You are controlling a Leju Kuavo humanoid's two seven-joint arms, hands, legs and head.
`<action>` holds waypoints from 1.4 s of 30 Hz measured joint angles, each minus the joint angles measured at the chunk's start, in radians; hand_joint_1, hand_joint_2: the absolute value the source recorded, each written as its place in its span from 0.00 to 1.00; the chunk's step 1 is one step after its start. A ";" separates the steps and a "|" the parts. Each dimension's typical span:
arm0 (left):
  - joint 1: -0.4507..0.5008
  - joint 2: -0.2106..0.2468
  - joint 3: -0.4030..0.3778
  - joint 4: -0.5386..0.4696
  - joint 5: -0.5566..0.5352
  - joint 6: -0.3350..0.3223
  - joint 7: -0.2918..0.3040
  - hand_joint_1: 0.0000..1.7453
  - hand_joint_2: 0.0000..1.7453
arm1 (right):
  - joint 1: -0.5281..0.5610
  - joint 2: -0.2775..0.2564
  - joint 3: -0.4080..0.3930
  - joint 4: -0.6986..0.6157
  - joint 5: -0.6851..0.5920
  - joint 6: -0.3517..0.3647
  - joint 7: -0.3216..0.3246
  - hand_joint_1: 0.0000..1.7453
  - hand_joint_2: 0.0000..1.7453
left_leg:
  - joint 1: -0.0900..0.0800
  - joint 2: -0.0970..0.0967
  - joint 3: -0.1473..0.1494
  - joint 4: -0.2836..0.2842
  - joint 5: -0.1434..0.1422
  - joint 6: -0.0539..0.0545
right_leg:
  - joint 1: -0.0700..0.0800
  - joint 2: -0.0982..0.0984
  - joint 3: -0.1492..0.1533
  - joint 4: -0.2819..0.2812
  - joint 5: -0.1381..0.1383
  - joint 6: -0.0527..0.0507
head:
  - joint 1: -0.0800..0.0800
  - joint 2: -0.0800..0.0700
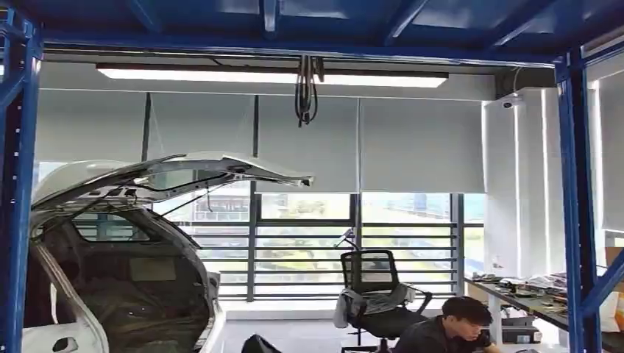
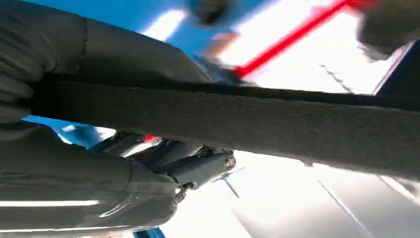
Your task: Take the parts from the cabinet and place them on the table.
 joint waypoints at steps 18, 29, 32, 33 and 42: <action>0.023 0.059 0.106 0.000 0.082 0.050 0.114 0.00 1.00 | 0.256 0.172 -0.187 -0.458 -0.501 0.208 -0.279 1.00 1.00 | -0.001 0.000 0.000 0.000 -0.001 -0.001 | 0.000 0.001 0.000 0.000 0.000 0.000 | 0.000 0.000; 0.021 0.060 0.107 0.000 0.072 0.037 0.084 0.00 1.00 | 0.297 0.183 -0.192 -0.469 -0.505 0.228 -0.289 1.00 1.00 | -0.007 0.000 0.000 0.002 -0.001 0.001 | -0.008 0.001 0.000 -0.001 0.001 0.002 | 0.000 0.000; 0.021 0.060 0.107 0.000 0.071 0.035 0.081 0.00 1.00 | 0.301 0.185 -0.191 -0.469 -0.502 0.233 -0.290 1.00 1.00 | -0.010 0.000 0.000 0.004 -0.002 0.004 | -0.011 0.001 0.000 -0.001 0.003 0.006 | 0.000 0.000; 0.022 0.060 0.106 0.000 0.070 0.034 0.080 0.00 1.00 | 0.304 0.184 -0.190 -0.469 -0.497 0.234 -0.294 1.00 1.00 | -0.011 0.000 -0.001 0.005 -0.002 0.006 | -0.012 0.001 0.001 -0.003 0.004 0.008 | 0.000 0.000; 0.021 0.060 0.106 0.000 0.061 0.030 0.075 0.00 1.00 | 0.314 0.174 -0.188 -0.467 -0.477 0.235 -0.313 1.00 1.00 | 0.018 0.008 0.022 -0.018 0.005 0.014 | -0.023 0.000 -0.142 0.275 -0.087 0.041 | 0.000 0.000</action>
